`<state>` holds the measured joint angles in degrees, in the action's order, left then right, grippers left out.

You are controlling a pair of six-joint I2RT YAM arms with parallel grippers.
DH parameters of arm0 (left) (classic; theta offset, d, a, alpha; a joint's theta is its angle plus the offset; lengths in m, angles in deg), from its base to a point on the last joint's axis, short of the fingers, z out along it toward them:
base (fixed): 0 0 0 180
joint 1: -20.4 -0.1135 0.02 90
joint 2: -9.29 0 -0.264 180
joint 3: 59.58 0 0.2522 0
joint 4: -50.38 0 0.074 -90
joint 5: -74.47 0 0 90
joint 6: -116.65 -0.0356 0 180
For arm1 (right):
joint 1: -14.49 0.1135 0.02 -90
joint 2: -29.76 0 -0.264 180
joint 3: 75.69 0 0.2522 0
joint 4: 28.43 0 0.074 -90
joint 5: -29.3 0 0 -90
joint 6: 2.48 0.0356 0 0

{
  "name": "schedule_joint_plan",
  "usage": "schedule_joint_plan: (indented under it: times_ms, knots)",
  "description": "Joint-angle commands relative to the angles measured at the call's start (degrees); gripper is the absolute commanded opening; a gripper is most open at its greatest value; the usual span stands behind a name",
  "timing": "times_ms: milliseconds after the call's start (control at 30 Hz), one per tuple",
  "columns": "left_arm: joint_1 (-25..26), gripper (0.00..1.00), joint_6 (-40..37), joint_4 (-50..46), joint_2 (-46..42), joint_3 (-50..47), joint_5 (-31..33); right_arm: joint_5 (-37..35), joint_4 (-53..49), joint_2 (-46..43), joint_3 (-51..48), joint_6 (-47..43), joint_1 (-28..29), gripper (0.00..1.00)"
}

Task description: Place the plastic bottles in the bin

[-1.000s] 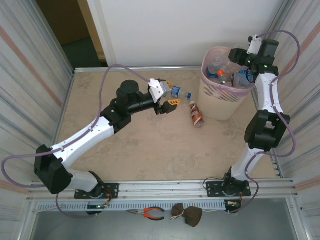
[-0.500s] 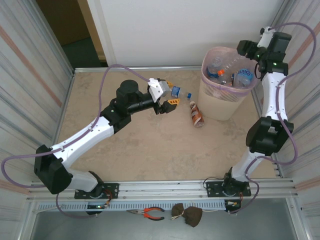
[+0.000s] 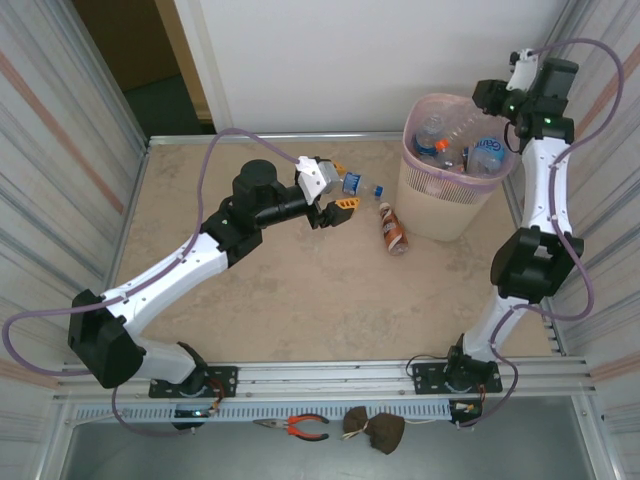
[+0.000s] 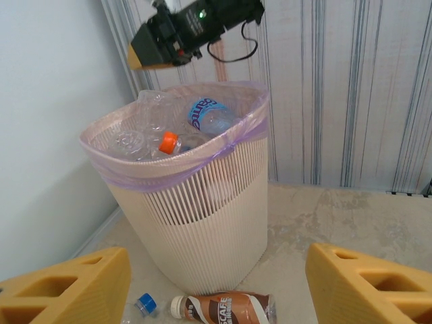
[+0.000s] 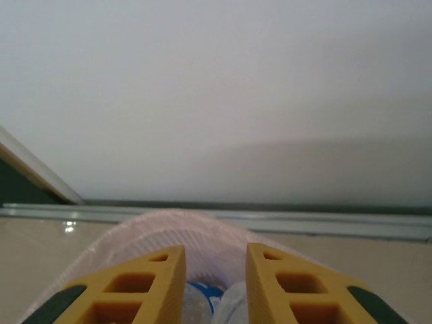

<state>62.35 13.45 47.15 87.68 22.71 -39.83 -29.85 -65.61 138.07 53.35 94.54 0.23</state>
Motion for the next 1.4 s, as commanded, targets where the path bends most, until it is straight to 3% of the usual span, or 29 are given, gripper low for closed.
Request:
schedule_joint_plan:
  times_ms: [0,400,1000,1367]
  knots:
    - [-0.38,0.7,0.71,0.91,-1.43,-0.15,0.32,0.55,-4.62,3.34,-0.03,-0.47,0.16,0.26]
    - [-0.61,0.69,1.25,1.16,-0.69,-0.13,-0.02,-13.76,-13.33,5.69,-2.1,-3.62,0.59,0.22]
    - [-0.58,0.69,3.53,-0.85,-2.12,-0.65,1.01,-11.29,-12.43,-8.21,-1.51,-3.34,3.2,0.24]
    - [-0.74,0.7,5.57,-3.55,-2.56,-1.32,3.95,-7.97,-14.56,-23.96,-16.11,-4.11,8.95,0.25]
